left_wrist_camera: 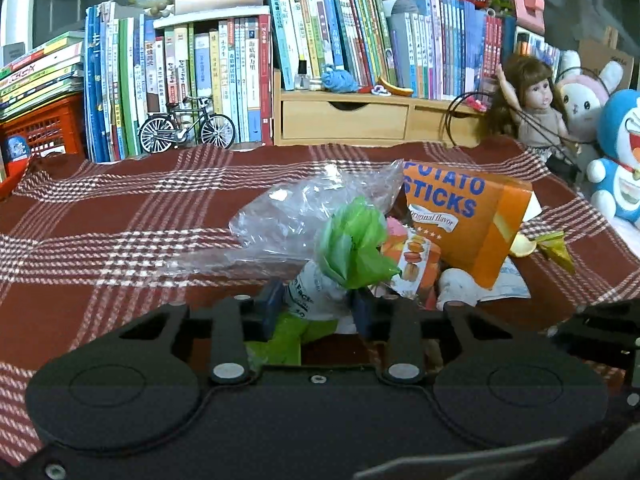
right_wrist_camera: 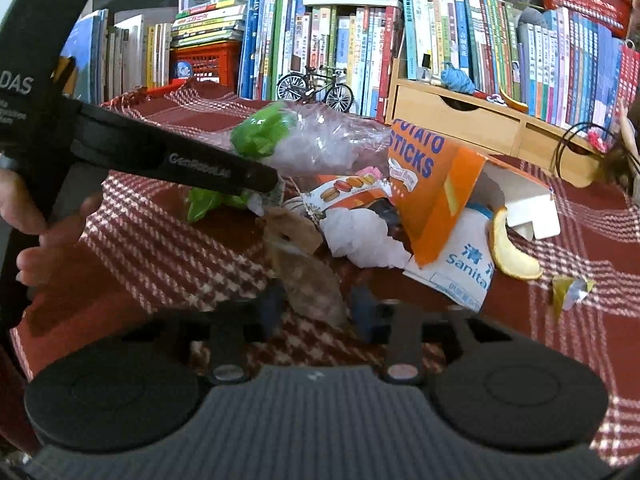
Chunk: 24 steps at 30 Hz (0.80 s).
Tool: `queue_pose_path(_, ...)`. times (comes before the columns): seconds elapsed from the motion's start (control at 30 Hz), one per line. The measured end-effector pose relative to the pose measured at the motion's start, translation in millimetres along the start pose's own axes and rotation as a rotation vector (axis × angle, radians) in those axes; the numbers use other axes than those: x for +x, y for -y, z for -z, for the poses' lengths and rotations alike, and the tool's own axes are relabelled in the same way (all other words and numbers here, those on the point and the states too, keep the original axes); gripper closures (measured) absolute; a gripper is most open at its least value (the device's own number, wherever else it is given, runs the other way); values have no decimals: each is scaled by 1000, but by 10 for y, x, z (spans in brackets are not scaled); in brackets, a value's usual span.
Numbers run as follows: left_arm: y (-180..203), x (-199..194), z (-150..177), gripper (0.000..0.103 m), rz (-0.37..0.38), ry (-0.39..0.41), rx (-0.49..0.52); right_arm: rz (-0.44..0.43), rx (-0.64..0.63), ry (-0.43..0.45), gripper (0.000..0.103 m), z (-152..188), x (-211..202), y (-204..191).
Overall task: Collect trash
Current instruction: 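Grasp the green-topped plastic bag with the left tool while the right tool grasps a clear wrapper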
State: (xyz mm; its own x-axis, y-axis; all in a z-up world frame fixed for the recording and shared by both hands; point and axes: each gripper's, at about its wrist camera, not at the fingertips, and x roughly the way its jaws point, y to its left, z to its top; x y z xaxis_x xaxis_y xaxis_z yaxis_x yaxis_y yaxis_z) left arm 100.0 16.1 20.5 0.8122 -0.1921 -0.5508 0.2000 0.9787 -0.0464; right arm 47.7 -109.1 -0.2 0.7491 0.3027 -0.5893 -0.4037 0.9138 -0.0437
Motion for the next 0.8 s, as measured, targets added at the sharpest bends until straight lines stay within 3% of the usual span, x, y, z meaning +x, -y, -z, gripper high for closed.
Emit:
queue_pose_path(0.03,-13,-43,12,69,3,6,-3,-6,6,4,79,8,-20,-1)
queue_pose_path(0.27,-84,-400,89,69,2,58,-28,-3,12,36,87,68,-204,-26)
queue_pose_path(0.8,19,-1312,450,69,46,122,-29,-47,84,96,87,271,-802,-142)
